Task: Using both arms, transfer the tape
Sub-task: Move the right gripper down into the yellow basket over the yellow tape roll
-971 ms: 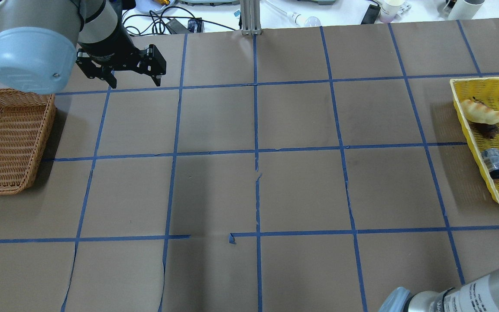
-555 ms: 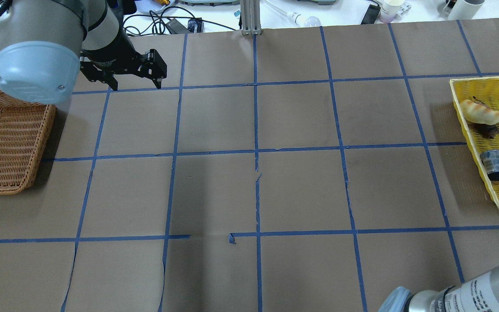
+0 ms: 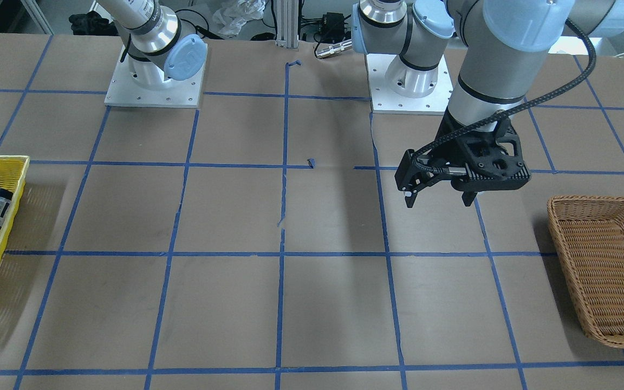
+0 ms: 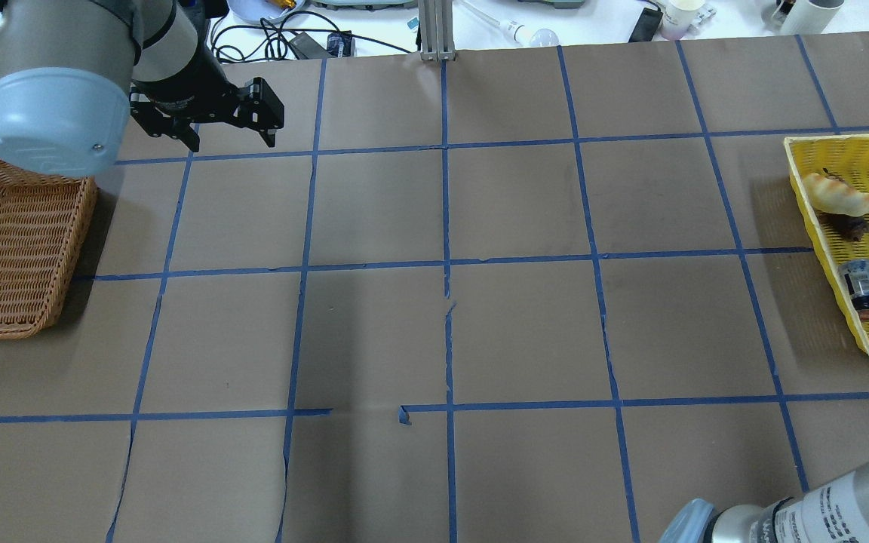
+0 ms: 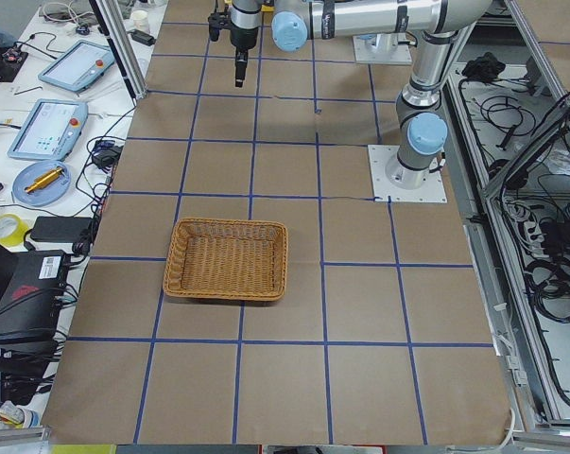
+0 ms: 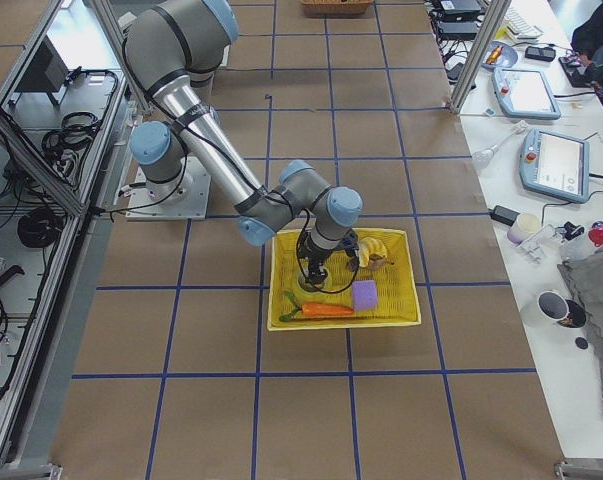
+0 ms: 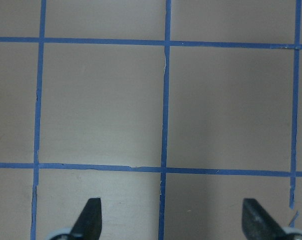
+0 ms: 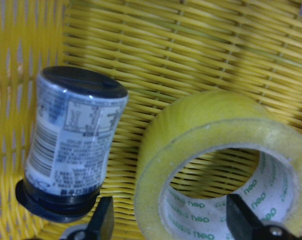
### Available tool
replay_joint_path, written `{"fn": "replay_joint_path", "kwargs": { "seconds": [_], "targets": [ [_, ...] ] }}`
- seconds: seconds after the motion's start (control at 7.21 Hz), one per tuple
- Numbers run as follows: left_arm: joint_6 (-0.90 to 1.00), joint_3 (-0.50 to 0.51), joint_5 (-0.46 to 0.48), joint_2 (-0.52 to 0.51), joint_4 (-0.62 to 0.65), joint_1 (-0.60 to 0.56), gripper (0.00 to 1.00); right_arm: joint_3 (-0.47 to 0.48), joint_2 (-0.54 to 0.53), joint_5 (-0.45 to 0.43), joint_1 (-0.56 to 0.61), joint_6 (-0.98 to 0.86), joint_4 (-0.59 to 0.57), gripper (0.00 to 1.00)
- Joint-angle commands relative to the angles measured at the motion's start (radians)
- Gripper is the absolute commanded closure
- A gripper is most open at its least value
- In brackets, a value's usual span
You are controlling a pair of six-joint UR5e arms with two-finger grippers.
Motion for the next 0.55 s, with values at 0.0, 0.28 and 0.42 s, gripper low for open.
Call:
{"fn": "replay_joint_path", "kwargs": {
  "seconds": [0.0,0.28,0.42],
  "targets": [
    [-0.003,0.000,0.004,0.015,-0.001,0.000,0.00,0.000,-0.005,-0.032,0.000,0.001,-0.007,0.16],
    [-0.008,-0.008,0.004,0.012,-0.001,-0.003,0.00,0.009,0.004,-0.032,0.000,0.000,-0.007,0.18],
    [-0.015,0.000,-0.003,-0.011,0.003,-0.003,0.00,0.008,0.006,-0.028,0.000,-0.002,-0.013,0.23]
  ]
}}
